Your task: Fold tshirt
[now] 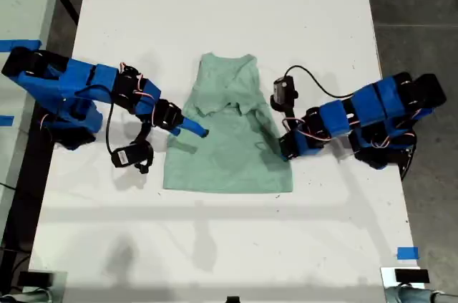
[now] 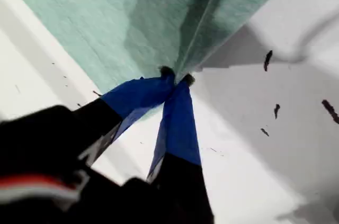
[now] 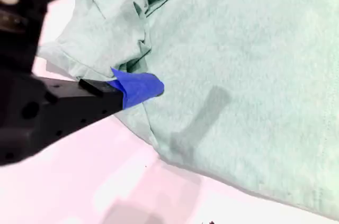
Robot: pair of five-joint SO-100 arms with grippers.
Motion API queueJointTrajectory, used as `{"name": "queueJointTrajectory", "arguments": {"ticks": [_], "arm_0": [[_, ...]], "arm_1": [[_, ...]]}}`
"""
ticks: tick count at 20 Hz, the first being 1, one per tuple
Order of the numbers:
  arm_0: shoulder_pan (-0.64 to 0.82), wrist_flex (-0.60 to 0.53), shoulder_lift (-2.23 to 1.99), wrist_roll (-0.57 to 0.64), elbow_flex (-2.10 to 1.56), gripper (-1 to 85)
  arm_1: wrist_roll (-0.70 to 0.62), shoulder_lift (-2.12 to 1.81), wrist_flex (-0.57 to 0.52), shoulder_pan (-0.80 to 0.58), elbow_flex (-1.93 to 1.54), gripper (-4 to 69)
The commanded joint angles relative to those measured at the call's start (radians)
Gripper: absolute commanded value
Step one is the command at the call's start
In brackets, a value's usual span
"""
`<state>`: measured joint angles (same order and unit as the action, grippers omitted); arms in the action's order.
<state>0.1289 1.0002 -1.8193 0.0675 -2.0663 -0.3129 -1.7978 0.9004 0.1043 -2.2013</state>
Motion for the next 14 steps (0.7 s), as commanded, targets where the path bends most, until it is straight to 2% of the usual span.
{"name": "queueJointTrajectory", "arguments": {"ticks": [1, 6, 14], "arm_0": [[-0.017, -0.018, -0.061, -0.011, 0.009, 39.9], [-0.017, -0.020, -0.074, -0.011, -0.002, 39.9], [-0.025, -0.025, -0.107, -0.021, -0.034, 39.7]], "arm_1": [[-0.029, -0.086, 0.097, 0.000, 0.164, -0.5], [-0.041, 0.021, 0.121, -0.012, 0.348, -0.5], [-0.026, 0.545, 0.202, -0.049, 0.914, -0.6]]}}
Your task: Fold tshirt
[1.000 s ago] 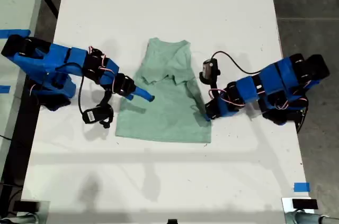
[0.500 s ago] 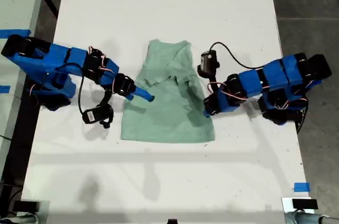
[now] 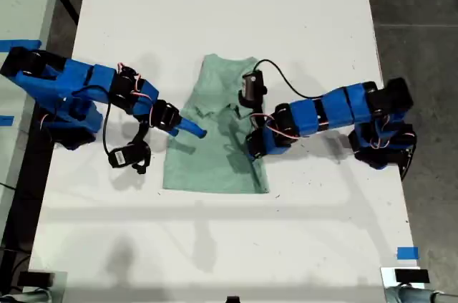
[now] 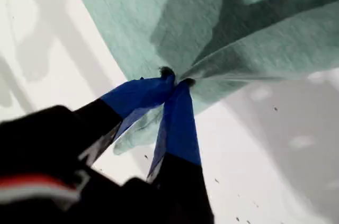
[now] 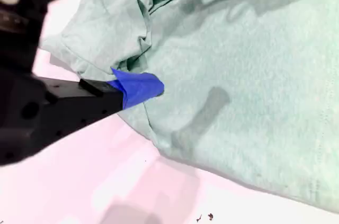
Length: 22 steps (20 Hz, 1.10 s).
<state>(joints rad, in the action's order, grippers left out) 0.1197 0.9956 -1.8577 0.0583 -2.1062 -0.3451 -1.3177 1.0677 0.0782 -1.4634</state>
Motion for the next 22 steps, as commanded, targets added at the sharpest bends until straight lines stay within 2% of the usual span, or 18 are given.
{"name": "queueJointTrajectory", "arguments": {"ticks": [1, 5, 6, 7, 8, 11, 16, 22], "arm_0": [[-0.017, -0.020, -0.081, -0.015, -0.003, 39.7], [-0.018, -0.028, -0.138, -0.028, -0.054, 39.6], [-0.018, -0.028, -0.147, -0.031, -0.063, 39.6], [-0.018, -0.028, -0.153, -0.034, -0.069, 39.6], [-0.018, -0.028, -0.153, -0.034, -0.072, 39.6], [-0.012, -0.029, -0.153, -0.043, -0.080, 39.1], [-0.015, 0.000, -0.155, -0.080, -0.078, 37.0], [-0.015, 0.009, -0.155, -0.086, -0.069, 36.6]], "arm_1": [[0.017, 0.115, 0.057, -0.034, 0.227, -0.6], [0.046, 0.173, 0.049, -0.078, 0.245, -1.1], [0.037, 0.175, 0.038, -0.086, 0.247, 4.3], [0.031, 0.173, 0.037, -0.091, 0.255, 23.6], [0.002, 0.173, 0.031, -0.097, 0.276, 33.5], [-0.009, 0.172, 0.120, -0.112, 0.362, 31.1], [-0.032, 0.072, 0.348, -0.124, 0.463, 28.0], [-0.026, 0.114, 0.370, -0.046, 0.480, 26.9]]}}
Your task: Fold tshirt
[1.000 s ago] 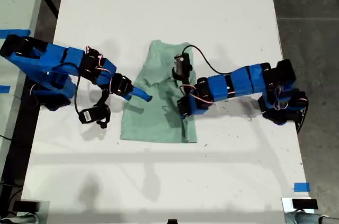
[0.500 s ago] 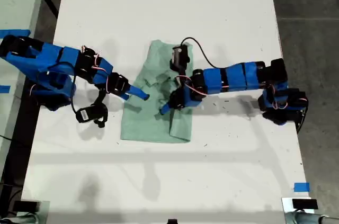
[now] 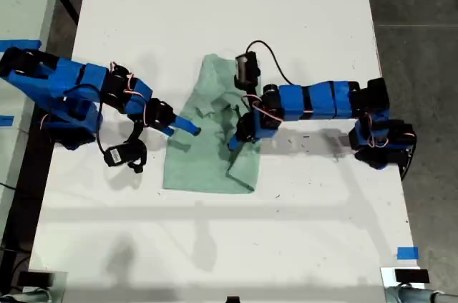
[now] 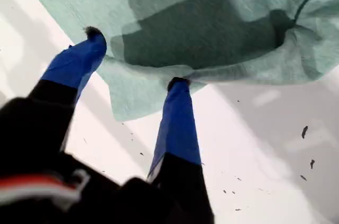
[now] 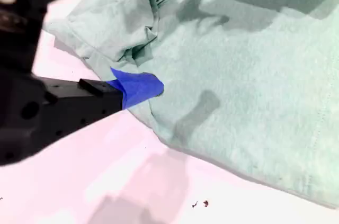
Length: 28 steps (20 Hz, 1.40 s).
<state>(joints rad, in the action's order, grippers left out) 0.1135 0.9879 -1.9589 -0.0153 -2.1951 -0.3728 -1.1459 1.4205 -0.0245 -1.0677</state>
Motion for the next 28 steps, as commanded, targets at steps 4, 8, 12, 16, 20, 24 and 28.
{"name": "queueJointTrajectory", "arguments": {"ticks": [4, 8, 12, 16, 20, 24, 28], "arm_0": [[-0.002, 0.031, -0.055, -0.018, 0.025, 37.4], [0.008, 0.055, -0.063, -0.018, 0.038, 37.8], [0.008, 0.072, -0.060, -0.034, 0.037, 37.3], [-0.005, 0.183, -0.046, -0.043, 0.032, 33.6], [-0.072, 0.224, 0.038, -0.084, 0.038, 32.1], [-0.155, 0.255, 0.169, -0.121, 0.118, 31.6], [-0.170, 0.272, 0.215, -0.152, 0.140, 31.9]], "arm_1": [[0.048, -0.089, -0.083, 0.150, 0.098, 25.5], [0.055, -0.075, -0.132, 0.190, 0.114, 23.8], [0.000, -0.153, -0.049, 0.127, 0.114, 23.4], [-0.026, -0.264, 0.069, 0.057, 0.034, 23.1], [-0.040, -0.359, 0.078, 0.012, -0.098, 22.4], [-0.048, -0.420, 0.061, -0.021, -0.190, 22.1], [-0.054, -0.445, 0.043, -0.035, -0.229, 22.0]]}}
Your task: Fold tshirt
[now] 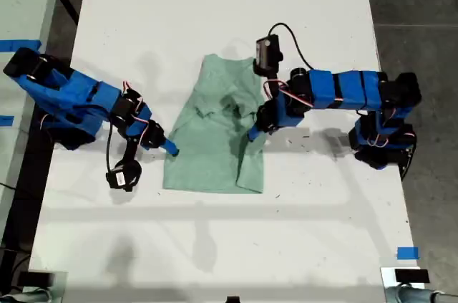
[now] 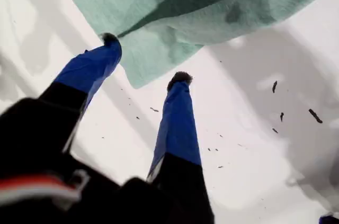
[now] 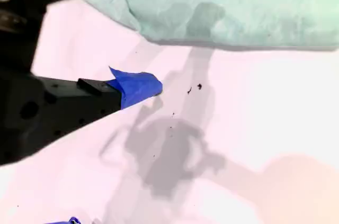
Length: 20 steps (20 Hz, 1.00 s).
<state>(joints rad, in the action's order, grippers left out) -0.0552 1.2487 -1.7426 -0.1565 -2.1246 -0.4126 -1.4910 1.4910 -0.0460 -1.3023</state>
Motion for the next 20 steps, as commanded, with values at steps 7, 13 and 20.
{"name": "queueJointTrajectory", "arguments": {"ticks": [7, 13, 20], "arm_0": [[0.018, 0.017, 0.003, -0.009, 0.083, 32.8], [0.067, -0.044, 0.067, -0.005, 0.086, 24.2], [0.071, -0.143, 0.201, -0.002, 0.135, 24.3]], "arm_1": [[-0.014, -0.100, -0.037, -0.018, 0.000, 21.5], [0.003, -0.101, -0.051, -0.003, -0.014, 21.1], [0.031, -0.161, -0.083, 0.015, -0.101, 21.1]]}}
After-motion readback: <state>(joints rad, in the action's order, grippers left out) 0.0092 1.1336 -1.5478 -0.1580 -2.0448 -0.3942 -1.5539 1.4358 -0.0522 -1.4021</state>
